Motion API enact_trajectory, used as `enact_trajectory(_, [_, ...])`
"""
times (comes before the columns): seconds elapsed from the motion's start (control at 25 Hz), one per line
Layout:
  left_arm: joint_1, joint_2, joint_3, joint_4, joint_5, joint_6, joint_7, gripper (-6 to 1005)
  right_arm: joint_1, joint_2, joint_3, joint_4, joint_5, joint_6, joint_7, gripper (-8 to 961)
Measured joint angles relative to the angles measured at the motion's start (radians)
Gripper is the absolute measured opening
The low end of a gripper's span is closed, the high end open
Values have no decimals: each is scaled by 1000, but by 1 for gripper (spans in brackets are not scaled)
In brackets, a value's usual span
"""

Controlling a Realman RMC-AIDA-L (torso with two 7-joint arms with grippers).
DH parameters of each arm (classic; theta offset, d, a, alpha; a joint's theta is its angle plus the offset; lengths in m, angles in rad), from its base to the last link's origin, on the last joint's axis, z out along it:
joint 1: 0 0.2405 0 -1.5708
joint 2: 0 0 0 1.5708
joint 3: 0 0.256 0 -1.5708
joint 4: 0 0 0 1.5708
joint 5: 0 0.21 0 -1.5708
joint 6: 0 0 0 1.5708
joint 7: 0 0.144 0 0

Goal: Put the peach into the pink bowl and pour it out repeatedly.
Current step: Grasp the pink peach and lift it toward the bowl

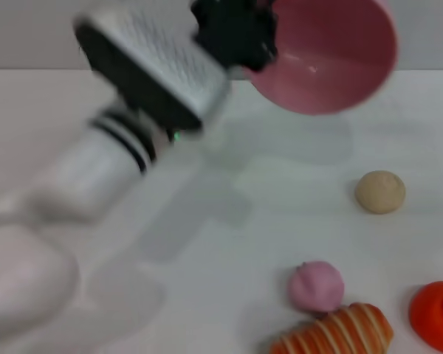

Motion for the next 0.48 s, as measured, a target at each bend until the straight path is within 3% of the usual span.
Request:
enact_trajectory(0.08, [-24, -1, -104, 55, -17, 191, -41, 34, 1, 0, -19, -14, -42, 0, 5, 466])
enact_trajectory(0.12, [-54, -1, -195, 88, -39, 354, -73, 35, 1, 0, -29, -24, -66, 1, 14, 464])
enact_trajectory(0.24, [-162, 1, -405, 83, -86, 681, -131, 35, -8, 2, -76, -101, -201, 1, 118, 460])
enact_trajectory(0.4, [-330, 6, -667, -65, -95, 1003, -167, 35, -35, -1, -160, -292, -484, -52, 444, 455])
enact_trajectory(0.48, [-381, 6, -743, -143, -92, 1071, -164, 35, -45, -1, -181, -423, -675, -131, 654, 452])
